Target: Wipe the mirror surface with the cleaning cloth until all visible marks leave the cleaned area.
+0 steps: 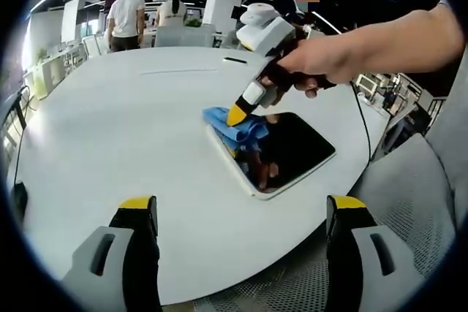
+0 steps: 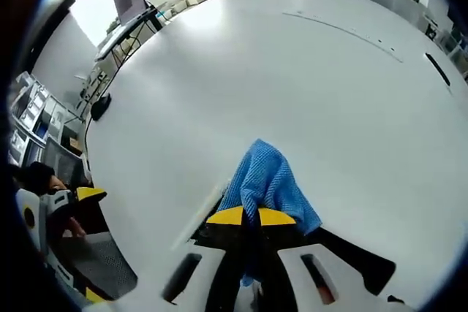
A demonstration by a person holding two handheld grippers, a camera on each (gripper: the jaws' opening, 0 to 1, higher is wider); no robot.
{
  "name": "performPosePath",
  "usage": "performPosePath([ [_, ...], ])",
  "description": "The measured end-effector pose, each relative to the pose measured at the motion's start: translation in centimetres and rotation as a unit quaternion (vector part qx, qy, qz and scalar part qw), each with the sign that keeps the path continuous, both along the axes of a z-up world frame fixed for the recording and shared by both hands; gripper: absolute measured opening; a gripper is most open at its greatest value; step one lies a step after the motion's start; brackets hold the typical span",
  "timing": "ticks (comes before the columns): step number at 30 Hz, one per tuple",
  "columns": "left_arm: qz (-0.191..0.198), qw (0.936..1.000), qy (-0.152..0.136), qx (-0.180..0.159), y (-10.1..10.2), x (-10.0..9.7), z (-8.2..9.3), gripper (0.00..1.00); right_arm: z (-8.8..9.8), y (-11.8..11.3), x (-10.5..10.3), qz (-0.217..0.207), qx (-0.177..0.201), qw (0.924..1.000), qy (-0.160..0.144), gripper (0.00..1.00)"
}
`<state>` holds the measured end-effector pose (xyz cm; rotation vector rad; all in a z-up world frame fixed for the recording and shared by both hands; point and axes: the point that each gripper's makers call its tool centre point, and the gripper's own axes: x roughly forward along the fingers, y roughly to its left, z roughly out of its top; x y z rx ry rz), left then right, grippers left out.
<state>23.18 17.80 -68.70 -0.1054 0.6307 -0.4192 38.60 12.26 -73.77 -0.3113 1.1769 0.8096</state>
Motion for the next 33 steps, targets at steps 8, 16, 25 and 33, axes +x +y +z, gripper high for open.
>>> performPosePath([
  [8,0.000,1.0000,-0.001,0.000,0.0,0.0,0.0,0.96,-0.1,-1.3,0.5,-0.006,-0.006,1.0000,-0.004,0.00],
  [16,0.001,1.0000,-0.001,0.002,0.0,0.1,0.0,0.96,-0.1,-2.2,0.7,-0.013,-0.008,0.9999,-0.004,0.00],
  [25,0.003,1.0000,-0.001,0.003,0.1,0.1,0.0,0.96,-0.1,-3.1,0.9,-0.014,-0.015,0.9998,-0.006,0.00],
  [33,0.004,1.0000,-0.002,0.004,0.2,0.1,0.0,0.95,-0.3,-4.0,1.2,-0.024,-0.019,0.9995,-0.006,0.00],
])
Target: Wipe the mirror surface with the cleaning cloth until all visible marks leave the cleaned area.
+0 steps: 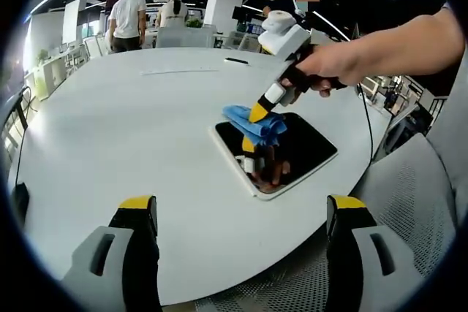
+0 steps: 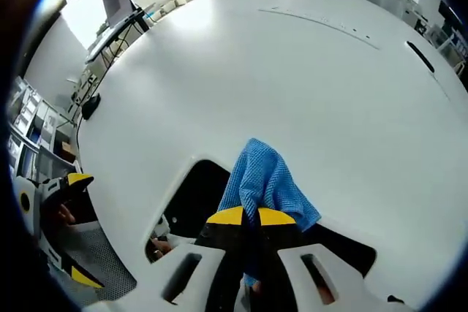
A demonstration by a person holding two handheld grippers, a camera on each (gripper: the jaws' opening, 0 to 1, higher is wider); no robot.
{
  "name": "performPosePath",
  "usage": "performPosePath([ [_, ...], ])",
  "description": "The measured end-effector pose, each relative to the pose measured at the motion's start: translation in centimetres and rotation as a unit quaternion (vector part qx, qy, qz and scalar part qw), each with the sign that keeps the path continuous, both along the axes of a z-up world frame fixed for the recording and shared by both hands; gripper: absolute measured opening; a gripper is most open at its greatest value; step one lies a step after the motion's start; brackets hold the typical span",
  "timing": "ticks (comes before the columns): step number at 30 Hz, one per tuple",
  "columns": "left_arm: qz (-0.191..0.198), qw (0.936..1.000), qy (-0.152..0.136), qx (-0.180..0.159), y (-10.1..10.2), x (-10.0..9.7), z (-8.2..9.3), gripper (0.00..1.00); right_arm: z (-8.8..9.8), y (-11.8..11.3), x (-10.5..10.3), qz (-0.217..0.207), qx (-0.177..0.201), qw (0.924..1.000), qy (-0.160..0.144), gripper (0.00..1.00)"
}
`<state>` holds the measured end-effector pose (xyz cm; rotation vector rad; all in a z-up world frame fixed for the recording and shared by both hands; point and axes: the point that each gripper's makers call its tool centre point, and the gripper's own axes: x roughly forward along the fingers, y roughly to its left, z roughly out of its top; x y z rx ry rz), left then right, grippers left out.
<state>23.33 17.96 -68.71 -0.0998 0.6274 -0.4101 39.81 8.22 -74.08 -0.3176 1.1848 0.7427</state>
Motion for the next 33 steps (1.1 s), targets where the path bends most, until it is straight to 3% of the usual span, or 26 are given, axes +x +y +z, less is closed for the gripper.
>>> performPosePath([
  [15,0.000,1.0000,0.000,0.002,0.1,0.0,-0.1,0.96,-0.6,0.2,-0.3,-0.010,-0.001,0.9999,-0.005,0.00],
  [33,0.002,1.0000,-0.003,0.005,0.2,0.1,0.0,0.95,0.0,-0.1,-3.6,-0.006,0.001,1.0000,-0.001,0.00],
])
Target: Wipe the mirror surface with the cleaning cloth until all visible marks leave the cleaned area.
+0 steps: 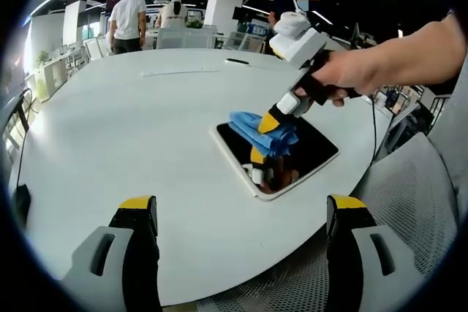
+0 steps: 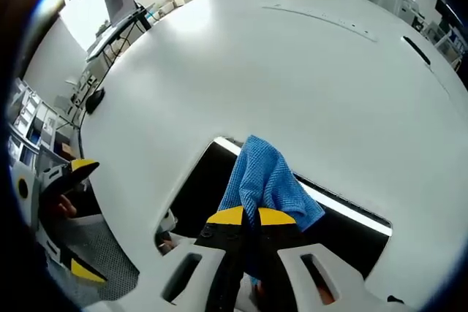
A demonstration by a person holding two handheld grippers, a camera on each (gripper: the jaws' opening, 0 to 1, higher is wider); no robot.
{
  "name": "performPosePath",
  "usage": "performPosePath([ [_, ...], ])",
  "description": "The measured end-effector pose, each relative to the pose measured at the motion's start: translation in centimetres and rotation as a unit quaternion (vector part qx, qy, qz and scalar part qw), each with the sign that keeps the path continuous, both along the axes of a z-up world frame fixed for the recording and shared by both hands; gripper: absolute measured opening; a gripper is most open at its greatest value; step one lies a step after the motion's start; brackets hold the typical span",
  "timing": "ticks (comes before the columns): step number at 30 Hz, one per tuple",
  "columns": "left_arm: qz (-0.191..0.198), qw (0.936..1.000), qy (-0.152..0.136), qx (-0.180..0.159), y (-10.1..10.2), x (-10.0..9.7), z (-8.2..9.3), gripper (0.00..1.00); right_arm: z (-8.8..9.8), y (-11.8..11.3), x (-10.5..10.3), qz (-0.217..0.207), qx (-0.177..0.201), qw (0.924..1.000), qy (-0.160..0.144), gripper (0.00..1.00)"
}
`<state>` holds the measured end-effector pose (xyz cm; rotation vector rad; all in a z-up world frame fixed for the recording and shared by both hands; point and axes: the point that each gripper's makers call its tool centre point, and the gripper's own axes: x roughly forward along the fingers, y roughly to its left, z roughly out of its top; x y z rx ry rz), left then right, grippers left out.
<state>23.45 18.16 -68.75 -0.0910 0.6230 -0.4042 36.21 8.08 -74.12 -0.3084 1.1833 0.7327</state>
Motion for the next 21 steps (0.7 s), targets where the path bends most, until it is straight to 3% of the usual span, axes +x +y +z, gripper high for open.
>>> performPosePath([
  [21,-0.001,1.0000,-0.002,0.003,0.0,0.0,0.0,0.97,0.0,-0.4,-2.7,-0.002,0.007,0.9999,0.007,0.00],
])
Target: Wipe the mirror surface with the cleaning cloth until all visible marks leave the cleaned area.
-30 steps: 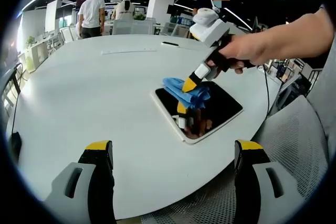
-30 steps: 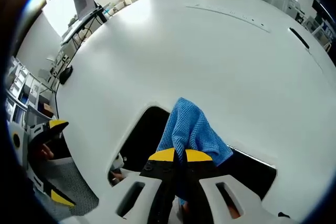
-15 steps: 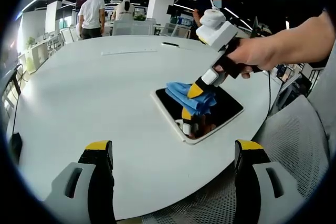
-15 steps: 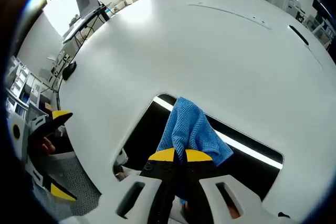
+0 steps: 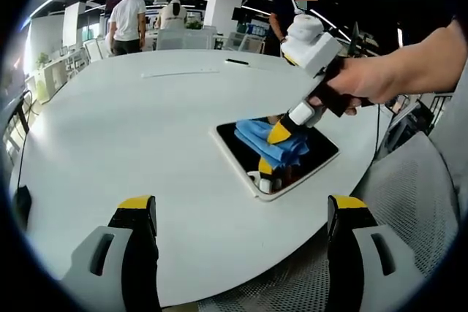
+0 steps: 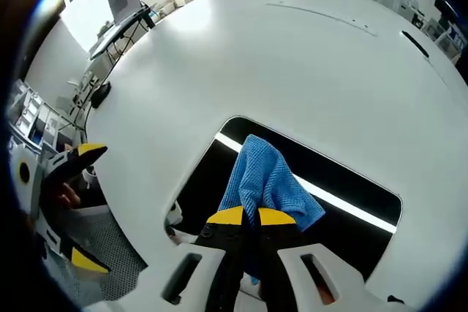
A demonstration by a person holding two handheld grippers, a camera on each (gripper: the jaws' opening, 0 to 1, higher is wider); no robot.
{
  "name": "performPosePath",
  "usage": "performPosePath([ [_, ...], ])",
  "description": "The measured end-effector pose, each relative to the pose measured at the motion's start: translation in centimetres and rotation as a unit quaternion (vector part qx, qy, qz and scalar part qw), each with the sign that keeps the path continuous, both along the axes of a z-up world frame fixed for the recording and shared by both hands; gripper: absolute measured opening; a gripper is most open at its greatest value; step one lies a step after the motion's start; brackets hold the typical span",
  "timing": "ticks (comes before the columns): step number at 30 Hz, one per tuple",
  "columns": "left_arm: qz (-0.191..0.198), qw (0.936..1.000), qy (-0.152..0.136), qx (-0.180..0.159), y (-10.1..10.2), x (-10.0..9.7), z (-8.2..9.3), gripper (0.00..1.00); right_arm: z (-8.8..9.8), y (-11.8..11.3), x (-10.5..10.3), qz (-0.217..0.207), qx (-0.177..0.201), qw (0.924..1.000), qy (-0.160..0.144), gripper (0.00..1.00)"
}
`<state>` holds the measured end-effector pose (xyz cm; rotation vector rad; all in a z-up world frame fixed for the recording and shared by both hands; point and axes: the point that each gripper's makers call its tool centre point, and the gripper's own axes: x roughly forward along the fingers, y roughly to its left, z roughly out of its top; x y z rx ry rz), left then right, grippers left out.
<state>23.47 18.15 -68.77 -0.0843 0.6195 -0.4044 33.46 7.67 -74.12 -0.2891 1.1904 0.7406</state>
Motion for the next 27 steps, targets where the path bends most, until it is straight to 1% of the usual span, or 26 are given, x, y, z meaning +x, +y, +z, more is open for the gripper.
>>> performPosePath([
  [10,0.002,1.0000,-0.003,-0.001,0.0,0.0,0.3,0.97,0.1,-0.1,-1.7,0.007,-0.001,1.0000,0.004,0.00],
  [16,0.006,1.0000,-0.007,-0.003,0.1,0.1,0.4,0.97,0.3,-0.3,-3.4,0.008,0.006,0.9999,0.007,0.00],
  [27,0.007,0.9999,-0.011,-0.002,0.3,0.2,0.3,0.96,0.5,-0.5,-5.4,0.017,0.005,0.9998,0.012,0.00],
])
